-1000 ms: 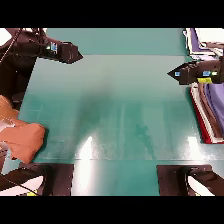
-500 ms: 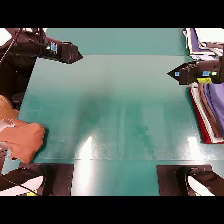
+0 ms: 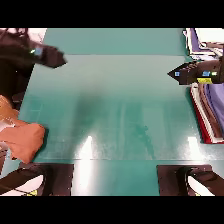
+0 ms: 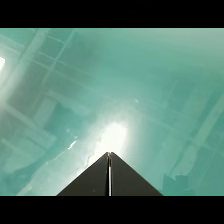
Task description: Fold the shirts.
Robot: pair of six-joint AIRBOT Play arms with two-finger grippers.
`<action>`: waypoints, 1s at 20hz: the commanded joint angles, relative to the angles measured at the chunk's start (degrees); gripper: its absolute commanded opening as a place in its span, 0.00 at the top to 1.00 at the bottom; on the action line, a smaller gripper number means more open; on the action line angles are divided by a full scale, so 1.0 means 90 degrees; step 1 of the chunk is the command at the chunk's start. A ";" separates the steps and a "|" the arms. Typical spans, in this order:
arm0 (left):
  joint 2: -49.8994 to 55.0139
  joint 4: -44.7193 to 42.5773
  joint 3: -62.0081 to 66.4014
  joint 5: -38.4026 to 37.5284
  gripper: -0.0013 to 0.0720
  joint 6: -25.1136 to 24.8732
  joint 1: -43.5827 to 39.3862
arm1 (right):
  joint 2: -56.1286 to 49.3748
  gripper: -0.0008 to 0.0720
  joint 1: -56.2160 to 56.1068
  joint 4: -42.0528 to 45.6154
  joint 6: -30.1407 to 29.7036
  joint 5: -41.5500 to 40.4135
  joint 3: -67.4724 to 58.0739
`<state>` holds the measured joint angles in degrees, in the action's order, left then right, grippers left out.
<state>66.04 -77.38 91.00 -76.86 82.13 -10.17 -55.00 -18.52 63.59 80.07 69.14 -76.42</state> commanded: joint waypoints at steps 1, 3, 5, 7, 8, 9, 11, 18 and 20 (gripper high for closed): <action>-0.0981 -0.2395 -0.1056 -0.1156 0.94 0.0194 0.0362 | 0.0007 0.97 -0.0007 -0.0027 0.0002 0.0000 -0.0007; -0.1588 -0.2662 -0.2295 -0.1175 0.94 0.0376 0.0695 | 0.0007 0.97 -0.0007 -0.0061 0.0002 -0.0015 -0.0007; -0.1931 -0.2674 -0.3504 -0.1069 0.28 0.0393 0.1015 | 0.0005 0.97 -0.0007 -0.0061 0.0002 -0.0022 -0.0007; -0.1962 -0.2679 -0.4522 -0.0889 0.11 0.0551 0.1268 | 0.0005 0.97 -0.0007 -0.0061 0.0002 -0.0061 -0.0007; -0.1960 -0.2676 -0.4974 -0.0695 0.11 0.0568 0.1350 | 0.0005 0.97 -0.0007 -0.0061 0.0002 -0.0068 -0.0007; -0.1960 -0.2684 -0.5411 -0.0423 0.11 0.0573 0.1411 | 0.0002 0.97 -0.0007 -0.0061 0.0002 -0.0073 -0.0007; -0.1960 -0.2710 -0.6040 -0.0058 0.11 0.0692 0.1426 | 0.0002 0.97 -0.0007 -0.0058 0.0002 -0.0124 -0.0007; -0.1962 -0.2718 -0.6314 0.0143 0.94 0.1219 0.1426 | -0.0012 0.97 -0.0007 -0.0058 0.0002 -0.0192 -0.0007; -0.1962 -0.2725 -0.6234 0.0160 0.95 0.1224 0.1426 | -0.0012 0.97 -0.0007 -0.0058 0.0002 -0.0189 -0.0007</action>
<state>48.45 -101.62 35.05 -76.25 92.23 2.55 -55.09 -18.55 63.07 80.09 67.55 -76.42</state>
